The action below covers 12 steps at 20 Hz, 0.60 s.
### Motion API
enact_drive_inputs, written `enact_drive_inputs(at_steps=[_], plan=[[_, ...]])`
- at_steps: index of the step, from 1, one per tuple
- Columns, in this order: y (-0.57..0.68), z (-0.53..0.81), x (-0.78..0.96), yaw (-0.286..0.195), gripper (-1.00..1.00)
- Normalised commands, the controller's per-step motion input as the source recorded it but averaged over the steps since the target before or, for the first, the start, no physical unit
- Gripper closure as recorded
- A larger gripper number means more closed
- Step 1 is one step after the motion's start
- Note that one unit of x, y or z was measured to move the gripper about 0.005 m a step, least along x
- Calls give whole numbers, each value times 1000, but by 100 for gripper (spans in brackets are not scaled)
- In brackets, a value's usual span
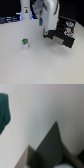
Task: Open the kcup holder, insert the kcup into the holder, and close the kcup holder
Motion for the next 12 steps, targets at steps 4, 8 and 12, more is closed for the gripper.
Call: enact_drive_inputs(at_steps=[4, 8, 12], plan=[[-631, -312, -188, -187, -100], [-393, -371, -415, -184, -100], [-358, -354, -534, -187, -100]])
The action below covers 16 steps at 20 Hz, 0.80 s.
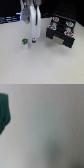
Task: Open the kcup holder, insert the kcup into the holder, and close the kcup holder
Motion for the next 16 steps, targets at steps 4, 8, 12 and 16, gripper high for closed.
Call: enact_drive_inputs(at_steps=[4, 8, 12, 16], plan=[[-478, -380, -396, -190, -100], [-381, -401, -254, -183, -100], [-5, -331, -104, -138, -100], [-27, -310, -10, -125, -100]])
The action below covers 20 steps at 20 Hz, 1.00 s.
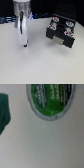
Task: Open the kcup holder, insert the kcup into the holder, and close the kcup holder
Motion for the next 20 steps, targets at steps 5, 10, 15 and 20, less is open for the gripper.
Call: enact_drive_inputs(at_steps=[5, 10, 15, 20], plan=[[-89, -347, 0, -114, -100], [-5, -160, -47, -92, -100], [40, 131, -33, -43, 100], [255, 875, 187, -2, 100]])
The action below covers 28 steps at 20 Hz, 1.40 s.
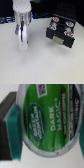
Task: Open the kcup holder, insert the kcup into the holder, and close the kcup holder
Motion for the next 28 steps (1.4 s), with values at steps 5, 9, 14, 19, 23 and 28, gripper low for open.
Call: enact_drive_inputs(at_steps=[5, 9, 14, 19, 23, 28], plan=[[452, 970, 432, 13, 100], [563, 919, 494, 34, 100], [586, 928, 488, 33, 100], [627, 873, 416, 49, 100], [636, 741, 419, 52, 100], [661, 591, 454, 40, 100]])
